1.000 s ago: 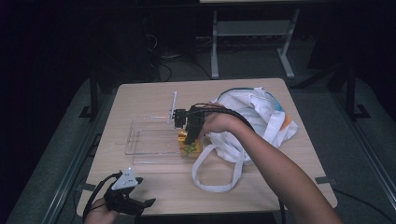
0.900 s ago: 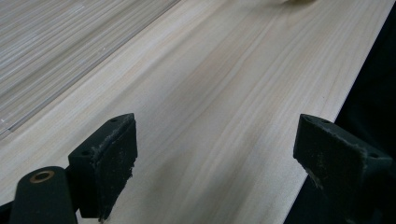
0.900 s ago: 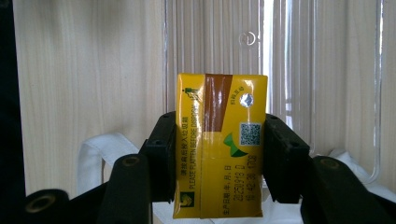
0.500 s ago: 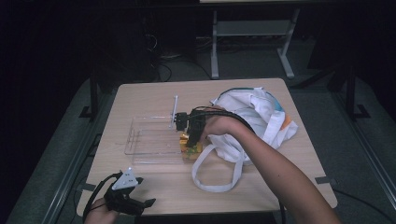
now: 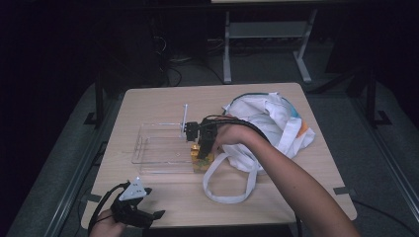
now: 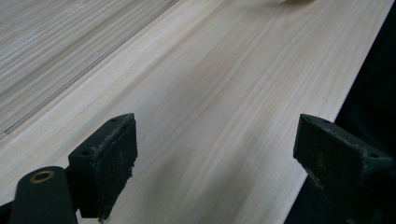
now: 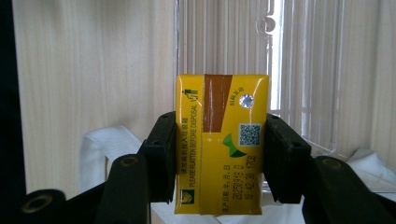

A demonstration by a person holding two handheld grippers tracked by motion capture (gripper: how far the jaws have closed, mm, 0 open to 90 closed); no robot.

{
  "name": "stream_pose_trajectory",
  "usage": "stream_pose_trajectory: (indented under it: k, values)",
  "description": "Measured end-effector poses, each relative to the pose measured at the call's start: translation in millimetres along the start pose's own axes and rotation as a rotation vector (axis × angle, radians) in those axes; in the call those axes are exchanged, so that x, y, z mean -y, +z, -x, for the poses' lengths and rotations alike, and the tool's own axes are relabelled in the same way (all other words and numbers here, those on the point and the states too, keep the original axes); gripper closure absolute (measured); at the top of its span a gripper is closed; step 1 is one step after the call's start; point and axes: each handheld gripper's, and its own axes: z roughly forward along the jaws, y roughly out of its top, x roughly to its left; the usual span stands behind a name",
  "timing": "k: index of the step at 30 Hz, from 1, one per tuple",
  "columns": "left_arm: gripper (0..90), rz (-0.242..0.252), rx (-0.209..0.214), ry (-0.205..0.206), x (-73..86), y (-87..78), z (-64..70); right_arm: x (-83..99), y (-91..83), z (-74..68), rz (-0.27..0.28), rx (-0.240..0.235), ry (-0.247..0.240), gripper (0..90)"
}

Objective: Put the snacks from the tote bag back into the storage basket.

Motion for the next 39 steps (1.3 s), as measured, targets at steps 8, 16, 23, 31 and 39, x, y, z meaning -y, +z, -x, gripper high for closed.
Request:
stream_pose_trajectory:
  k: [8,16,23,31,39]
  values:
    - [13.4,0.0,0.008,0.002,-3.4,2.5,-1.8,3.5,-2.0,1.6,0.035,-0.031,0.029,41.3]
    - [13.4,0.001,0.024,0.025,-11.2,9.0,-4.6,24.5,-14.5,4.5,0.154,-0.006,0.116,29.8]
    - [13.4,0.003,0.036,0.039,-14.7,12.8,-7.5,46.3,-27.0,-0.6,0.219,0.029,0.181,26.4]
    - [13.4,0.005,0.042,0.044,-19.4,16.8,-9.2,82.1,-45.0,-5.3,0.301,0.071,0.256,26.1]
    - [13.4,0.004,0.045,0.041,-21.5,18.4,-10.6,117.1,-50.4,-11.1,0.342,0.114,0.343,26.1]
